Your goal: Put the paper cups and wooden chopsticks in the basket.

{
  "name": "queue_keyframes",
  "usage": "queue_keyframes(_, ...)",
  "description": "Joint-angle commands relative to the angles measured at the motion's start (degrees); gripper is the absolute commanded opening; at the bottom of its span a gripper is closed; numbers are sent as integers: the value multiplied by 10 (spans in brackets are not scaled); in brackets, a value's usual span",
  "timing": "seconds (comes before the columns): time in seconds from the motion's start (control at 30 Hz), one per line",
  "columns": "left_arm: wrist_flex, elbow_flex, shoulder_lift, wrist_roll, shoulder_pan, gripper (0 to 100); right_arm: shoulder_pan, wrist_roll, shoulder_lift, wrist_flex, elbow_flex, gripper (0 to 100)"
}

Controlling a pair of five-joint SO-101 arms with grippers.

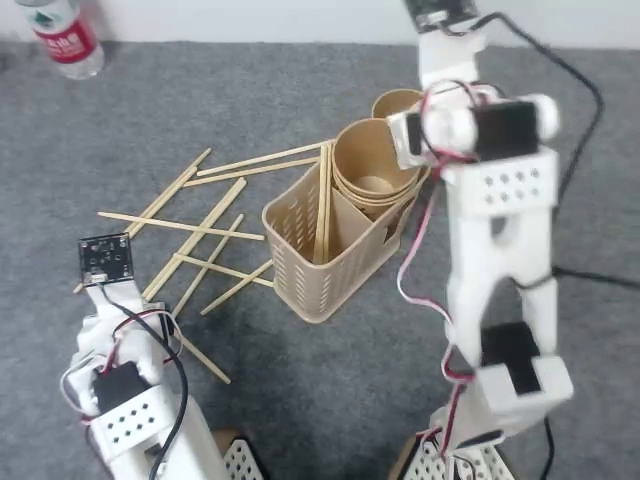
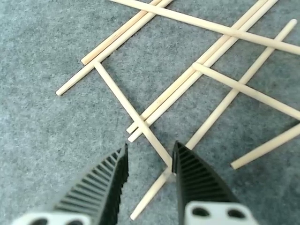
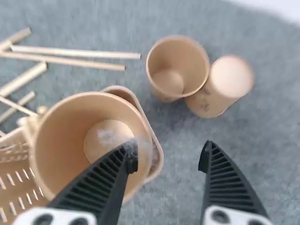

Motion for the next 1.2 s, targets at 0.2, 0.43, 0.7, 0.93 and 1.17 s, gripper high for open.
queue_keyframes(0.2, -10, -3, -7, 5, -2, 148, 16, 14, 61, 15, 11, 160)
queue_keyframes(0.43, -11, -3, -7, 5, -2, 148, 18, 71, -86, 16, -77, 143)
queue_keyframes(0.7, -10, -3, -7, 5, -2, 148, 129, 124, -128, -34, -76, 144)
queue_keyframes(0.93, -9, -3, -7, 5, -2, 148, 176, 207, 47, -112, -11, 143)
queue_keyframes(1.17, -11, -3, -7, 5, -2, 148, 175, 426, 110, -138, -12, 143)
